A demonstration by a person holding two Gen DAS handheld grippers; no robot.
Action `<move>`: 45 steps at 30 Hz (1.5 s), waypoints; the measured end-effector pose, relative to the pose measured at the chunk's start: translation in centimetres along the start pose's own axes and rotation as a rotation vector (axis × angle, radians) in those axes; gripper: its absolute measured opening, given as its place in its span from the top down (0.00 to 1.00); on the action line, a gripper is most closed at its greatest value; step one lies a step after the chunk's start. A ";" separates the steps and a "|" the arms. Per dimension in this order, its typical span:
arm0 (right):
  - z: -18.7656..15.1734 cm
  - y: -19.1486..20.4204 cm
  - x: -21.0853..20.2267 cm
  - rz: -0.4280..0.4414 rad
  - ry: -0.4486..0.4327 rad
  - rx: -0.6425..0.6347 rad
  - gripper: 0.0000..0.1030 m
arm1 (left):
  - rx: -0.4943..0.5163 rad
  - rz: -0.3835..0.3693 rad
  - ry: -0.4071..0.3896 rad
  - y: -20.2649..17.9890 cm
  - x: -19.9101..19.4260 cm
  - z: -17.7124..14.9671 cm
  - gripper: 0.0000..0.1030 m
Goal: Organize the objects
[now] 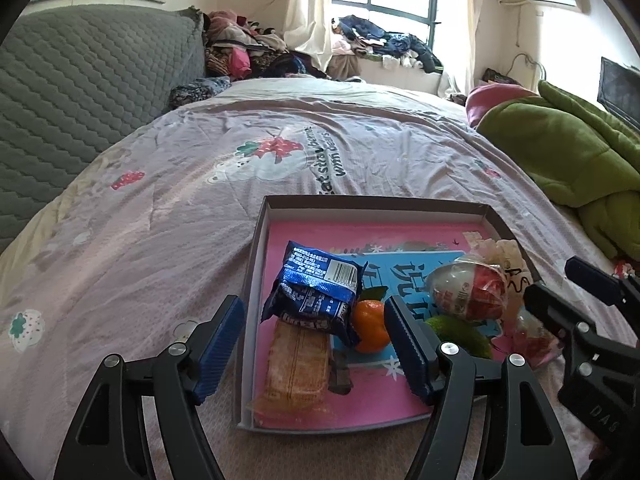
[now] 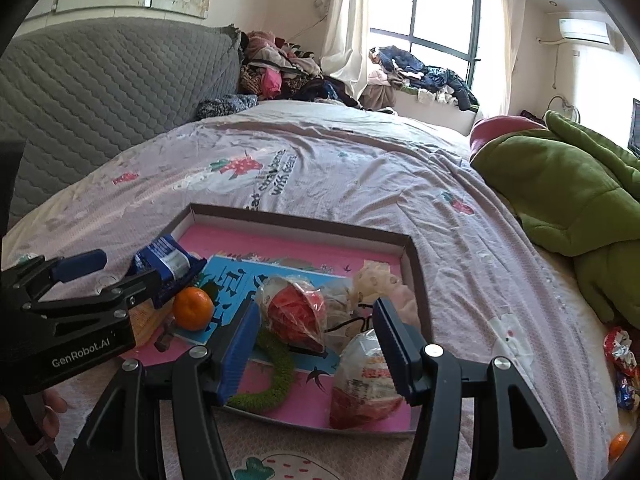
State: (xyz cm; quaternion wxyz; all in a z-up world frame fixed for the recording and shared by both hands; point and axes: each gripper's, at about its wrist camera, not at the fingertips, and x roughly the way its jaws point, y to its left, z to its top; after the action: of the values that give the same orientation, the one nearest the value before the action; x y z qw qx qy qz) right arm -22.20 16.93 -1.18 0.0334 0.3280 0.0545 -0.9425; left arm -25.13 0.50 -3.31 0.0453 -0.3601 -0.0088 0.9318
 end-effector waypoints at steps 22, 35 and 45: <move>3.3 -1.3 -10.1 -0.001 -0.064 0.049 0.34 | 0.043 0.036 -0.093 -1.1 -11.5 2.3 0.27; 3.3 -1.1 -14.9 0.007 -0.105 0.037 0.34 | 0.051 0.040 -0.115 -1.8 -16.6 1.3 0.27; 2.4 -1.2 -17.6 0.017 -0.118 0.048 0.34 | 0.047 0.038 -0.119 -2.0 -19.5 -0.2 0.27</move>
State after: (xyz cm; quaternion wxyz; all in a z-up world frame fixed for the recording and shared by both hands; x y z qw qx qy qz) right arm -9.99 18.31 11.73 0.0370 0.2731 0.0271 -0.9609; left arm -10.52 0.70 9.70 0.0354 -0.3028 0.0172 0.9522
